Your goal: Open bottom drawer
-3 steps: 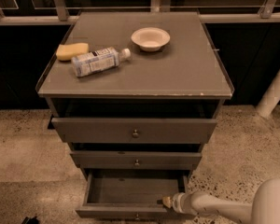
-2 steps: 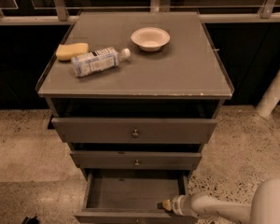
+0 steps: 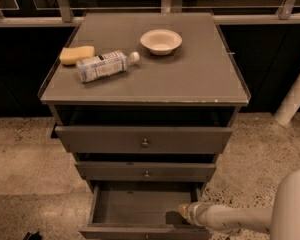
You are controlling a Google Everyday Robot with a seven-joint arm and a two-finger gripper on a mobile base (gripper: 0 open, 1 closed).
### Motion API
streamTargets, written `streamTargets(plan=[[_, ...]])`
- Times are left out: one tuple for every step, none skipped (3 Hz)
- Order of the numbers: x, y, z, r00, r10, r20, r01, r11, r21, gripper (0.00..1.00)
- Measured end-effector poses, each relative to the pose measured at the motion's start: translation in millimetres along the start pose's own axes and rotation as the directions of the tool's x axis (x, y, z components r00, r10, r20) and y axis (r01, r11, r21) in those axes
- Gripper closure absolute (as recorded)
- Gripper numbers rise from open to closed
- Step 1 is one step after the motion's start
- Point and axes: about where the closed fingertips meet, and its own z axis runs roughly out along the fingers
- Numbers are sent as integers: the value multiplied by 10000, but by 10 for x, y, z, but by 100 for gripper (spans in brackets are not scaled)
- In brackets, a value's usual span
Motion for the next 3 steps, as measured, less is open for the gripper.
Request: streamTargets(plan=[[-337, 146, -524, 9938, -542, 968, 468, 9960, 767, 100], [-166, 219, -643, 9928, -641, 1014, 544, 9939, 958, 81], [-166, 219, -642, 9928, -641, 1013, 544, 9939, 956, 58]])
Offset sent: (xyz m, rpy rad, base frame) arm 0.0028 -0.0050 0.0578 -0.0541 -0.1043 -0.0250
